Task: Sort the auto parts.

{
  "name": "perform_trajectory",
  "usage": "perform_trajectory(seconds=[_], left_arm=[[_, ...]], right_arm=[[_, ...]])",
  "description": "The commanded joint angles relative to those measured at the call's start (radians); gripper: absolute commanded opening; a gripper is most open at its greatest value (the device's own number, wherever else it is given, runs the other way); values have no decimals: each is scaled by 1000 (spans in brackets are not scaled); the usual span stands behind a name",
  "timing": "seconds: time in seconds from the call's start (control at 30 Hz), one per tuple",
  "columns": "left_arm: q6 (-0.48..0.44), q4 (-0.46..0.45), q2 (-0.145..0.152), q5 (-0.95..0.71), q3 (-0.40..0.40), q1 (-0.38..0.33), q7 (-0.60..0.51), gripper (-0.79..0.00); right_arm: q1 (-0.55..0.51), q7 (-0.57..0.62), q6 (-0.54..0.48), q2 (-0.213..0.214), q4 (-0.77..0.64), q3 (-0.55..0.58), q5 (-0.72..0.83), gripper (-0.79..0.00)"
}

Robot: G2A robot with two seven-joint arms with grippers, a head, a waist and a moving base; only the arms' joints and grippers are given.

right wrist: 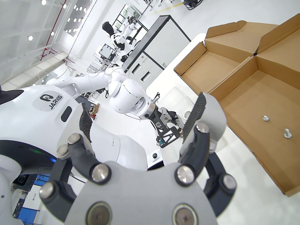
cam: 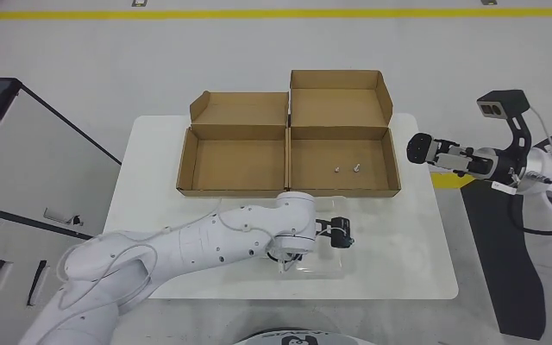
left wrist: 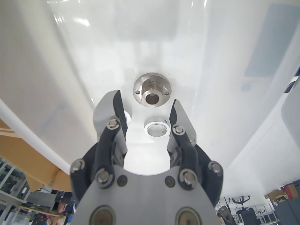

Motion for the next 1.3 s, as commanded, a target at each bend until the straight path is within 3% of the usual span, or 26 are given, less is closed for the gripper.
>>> perform_trajectory(seconds=[0.0, 0.17, 0.77, 1.27], left_arm=[[-1, 8, -4, 3, 0, 4, -1, -369], [-6, 24, -11, 11, 1, 17, 3, -416], [-16, 47, -7, 37, -17, 66, -5, -406], [-23, 65, -8, 59, -32, 87, 3, -462]], right_arm=[[0, 0, 0, 0, 0, 0, 0, 0], [0, 0, 0, 0, 0, 0, 0, 0], [0, 0, 0, 0, 0, 0, 0, 0], [0, 0, 0, 0, 0, 0, 0, 0]])
